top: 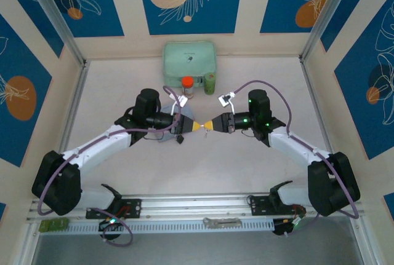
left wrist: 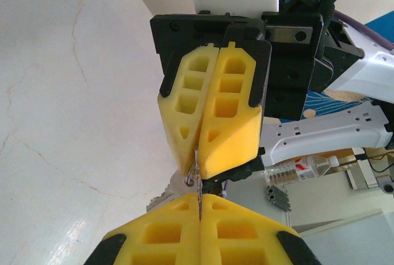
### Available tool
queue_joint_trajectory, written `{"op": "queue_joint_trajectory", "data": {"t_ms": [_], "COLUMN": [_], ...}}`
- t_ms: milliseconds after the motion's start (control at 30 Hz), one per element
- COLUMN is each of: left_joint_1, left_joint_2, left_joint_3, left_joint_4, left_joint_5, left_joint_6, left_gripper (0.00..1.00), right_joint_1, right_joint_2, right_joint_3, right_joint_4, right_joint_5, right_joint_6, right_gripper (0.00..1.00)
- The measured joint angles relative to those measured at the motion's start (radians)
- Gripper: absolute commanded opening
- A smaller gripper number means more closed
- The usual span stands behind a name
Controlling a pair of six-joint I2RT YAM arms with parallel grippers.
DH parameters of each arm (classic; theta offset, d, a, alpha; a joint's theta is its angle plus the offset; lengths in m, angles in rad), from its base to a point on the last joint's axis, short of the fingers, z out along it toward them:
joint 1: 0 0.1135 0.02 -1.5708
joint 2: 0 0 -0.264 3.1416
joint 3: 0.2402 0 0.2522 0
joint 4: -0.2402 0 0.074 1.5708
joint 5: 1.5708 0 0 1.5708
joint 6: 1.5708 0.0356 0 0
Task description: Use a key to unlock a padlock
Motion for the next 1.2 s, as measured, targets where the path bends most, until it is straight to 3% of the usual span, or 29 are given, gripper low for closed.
{"op": "queue_joint_trajectory", "data": {"t_ms": [33,67,100,167,200,233,533,633,800,967,1067,1200], "left_joint_1": [0.000,0.000,0.000,0.000,0.002,0.007,0.069,0.042,-0.089,-0.187,-0.205,-0.220], "left_joint_2": [0.000,0.000,0.000,-0.002,-0.005,-0.016,-0.233,-0.259,-0.267,-0.222,-0.134,-0.008], "left_joint_3": [-0.001,-0.002,-0.003,-0.004,-0.007,-0.015,-0.301,-0.420,-0.532,-0.534,-0.531,-0.531], "left_joint_4": [0.005,0.008,0.008,0.011,0.011,0.010,0.087,0.102,0.101,0.157,0.245,0.362], "left_joint_5": [0.000,0.000,-0.001,-0.028,-0.050,-0.082,-0.478,-0.612,-0.827,-1.008,-1.073,-1.133], "left_joint_6": [-0.007,-0.011,-0.013,-0.016,-0.016,-0.016,-0.188,-0.266,-0.362,-0.356,-0.332,-0.307], "left_gripper": [0.00,0.07,0.29,0.84,0.97,1.00,1.00,0.95,0.82,0.70,0.62,0.58], "right_joint_1": [0.000,0.000,0.000,0.004,0.008,0.012,0.014,0.014,0.014,0.014,0.014,0.014], "right_joint_2": [0.000,0.000,0.000,0.000,0.000,0.000,0.018,0.055,0.100,0.101,0.101,0.097], "right_joint_3": [0.000,0.000,0.000,-0.001,-0.003,-0.007,-0.125,-0.154,-0.195,-0.209,-0.209,-0.211], "right_joint_4": [0.001,0.003,0.004,0.005,0.005,0.008,0.070,0.100,0.148,0.181,0.189,0.201], "right_joint_5": [0.000,0.000,0.002,0.003,0.003,0.006,0.150,0.217,0.317,0.372,0.383,0.392], "right_joint_6": [0.000,0.000,0.000,0.000,0.000,0.000,0.085,0.132,0.200,0.231,0.238,0.245], "right_gripper": [0.00,0.00,0.00,0.00,0.00,0.00,0.00,0.00,0.00,0.00,0.00,0.00]}}
